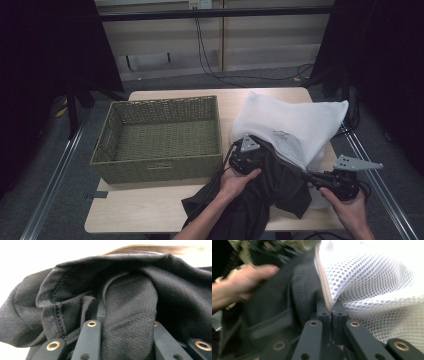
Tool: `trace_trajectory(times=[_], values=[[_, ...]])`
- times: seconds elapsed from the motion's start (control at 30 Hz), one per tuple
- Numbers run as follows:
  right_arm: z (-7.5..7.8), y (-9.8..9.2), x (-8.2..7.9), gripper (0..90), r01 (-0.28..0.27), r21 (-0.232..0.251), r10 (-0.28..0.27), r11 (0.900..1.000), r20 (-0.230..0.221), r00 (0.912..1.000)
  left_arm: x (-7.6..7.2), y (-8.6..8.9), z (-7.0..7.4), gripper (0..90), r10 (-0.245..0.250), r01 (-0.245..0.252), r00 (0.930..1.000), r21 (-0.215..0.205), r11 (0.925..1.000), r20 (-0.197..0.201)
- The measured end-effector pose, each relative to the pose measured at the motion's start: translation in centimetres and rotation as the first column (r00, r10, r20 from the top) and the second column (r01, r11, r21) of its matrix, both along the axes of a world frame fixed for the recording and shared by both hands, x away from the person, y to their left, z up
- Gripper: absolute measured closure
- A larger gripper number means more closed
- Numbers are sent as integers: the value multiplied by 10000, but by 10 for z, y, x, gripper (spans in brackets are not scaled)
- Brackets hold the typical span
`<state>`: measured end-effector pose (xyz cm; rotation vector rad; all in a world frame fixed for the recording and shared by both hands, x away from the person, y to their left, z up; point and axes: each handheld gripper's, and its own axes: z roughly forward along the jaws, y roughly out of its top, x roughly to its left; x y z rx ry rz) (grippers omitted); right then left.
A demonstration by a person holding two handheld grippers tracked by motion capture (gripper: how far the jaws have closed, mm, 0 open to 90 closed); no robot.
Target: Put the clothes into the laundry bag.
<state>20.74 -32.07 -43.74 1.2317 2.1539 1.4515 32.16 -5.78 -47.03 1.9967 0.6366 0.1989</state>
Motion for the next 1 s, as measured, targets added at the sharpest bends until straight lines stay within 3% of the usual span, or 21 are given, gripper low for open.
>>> trace_trajectory(times=[0.03, 0.1, 0.17, 0.23, 0.33, 0.47, 0.6, 0.8, 1.0], values=[[4, 0, -2, 880, -116, 128, 116, 9999, 71, 9999, 0, -3, -1, 761, 121, -124, 9998, 192, 9997, 149], [14, 1, -6, 880, -293, 380, 279, 9988, 390, 9989, 1, -6, -5, 761, 503, -504, 9987, 116, 9987, 67], [23, 2, -10, 880, -457, 657, 414, 9968, 655, 9970, 2, -8, -9, 760, 486, -488, 9988, 183, 9986, 89], [26, 4, -13, 880, -579, 456, 550, 9973, 636, 9965, 1, -8, -9, 756, 555, -556, 9984, 159, 9983, 76], [12, 7, -9, 880, -714, 485, 702, 9963, 250, 9972, 4, -3, -9, 743, 121, -125, 9997, -183, 9998, -225], [-12, 11, -4, 881, -723, 359, 730, 9967, -173, 9972, 4, 7, -8, 695, -680, 643, 9964, -717, 9954, -506], [-19, 9, -2, 881, -481, 24, 482, 9988, -249, 9985, -10, 17, 1, 605, -1035, 1013, 9943, -745, 9921, -269], [-18, 3, -4, 881, -241, 169, 244, 9996, -165, 9996, -37, 37, 15, 473, -1626, 1642, 9863, -733, 9837, 275], [-18, 1, 0, 880, -146, 278, 151, 9995, -161, 9998, -43, 55, 21, 416, -1799, 1833, 9826, -861, 9793, 459]])
